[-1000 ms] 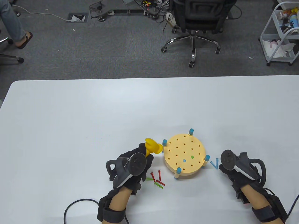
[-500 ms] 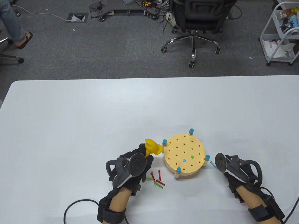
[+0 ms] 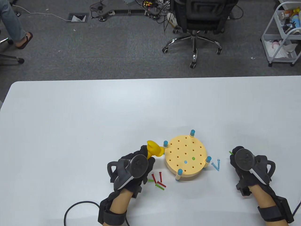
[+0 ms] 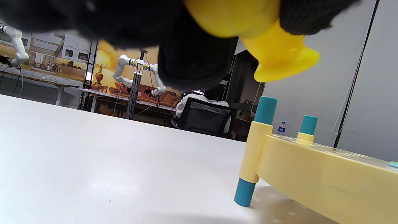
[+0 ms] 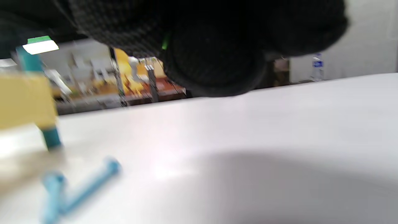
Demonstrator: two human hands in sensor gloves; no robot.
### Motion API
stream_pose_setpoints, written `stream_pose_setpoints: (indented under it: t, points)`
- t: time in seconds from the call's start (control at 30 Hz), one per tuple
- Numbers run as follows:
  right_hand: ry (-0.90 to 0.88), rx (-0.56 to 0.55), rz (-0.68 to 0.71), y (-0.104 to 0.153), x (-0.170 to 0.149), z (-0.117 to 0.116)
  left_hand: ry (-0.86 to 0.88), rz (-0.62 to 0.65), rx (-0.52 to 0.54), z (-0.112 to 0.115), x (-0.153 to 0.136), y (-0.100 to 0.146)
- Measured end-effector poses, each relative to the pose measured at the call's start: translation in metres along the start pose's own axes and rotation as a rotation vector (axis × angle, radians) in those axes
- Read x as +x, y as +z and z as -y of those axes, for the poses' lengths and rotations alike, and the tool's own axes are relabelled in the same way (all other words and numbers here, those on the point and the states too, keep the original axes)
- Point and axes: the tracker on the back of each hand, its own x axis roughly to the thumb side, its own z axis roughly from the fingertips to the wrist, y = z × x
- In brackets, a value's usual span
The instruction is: Hammer toy nails into tap bench
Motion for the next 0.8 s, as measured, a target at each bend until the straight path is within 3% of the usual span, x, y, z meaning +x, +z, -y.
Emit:
stream_pose_setpoints:
  t: [0.13,0.27,0.33,0.47,0.8]
  points:
    - [-0.060,-0.058,0.199,-0.006,0.038,0.033,-0.002,0.003,-0.005,0.001,0.001,0.000]
    - [-0.034,0.056,0.377,-0.018,0.097,0.054,-0.012,0.008,-0.019,0.004,0.002,0.000]
    - [0.046,0.185,0.475,-0.028,0.128,0.050,-0.017,0.011,-0.023,0.005,0.003,0.000]
    - [0.261,0.364,0.483,-0.044,0.160,0.028,-0.019,0.019,-0.019,0.005,0.004,0.000]
    - [0.417,0.444,0.457,-0.058,0.173,0.002,-0.026,0.029,-0.023,0.006,0.005,0.000]
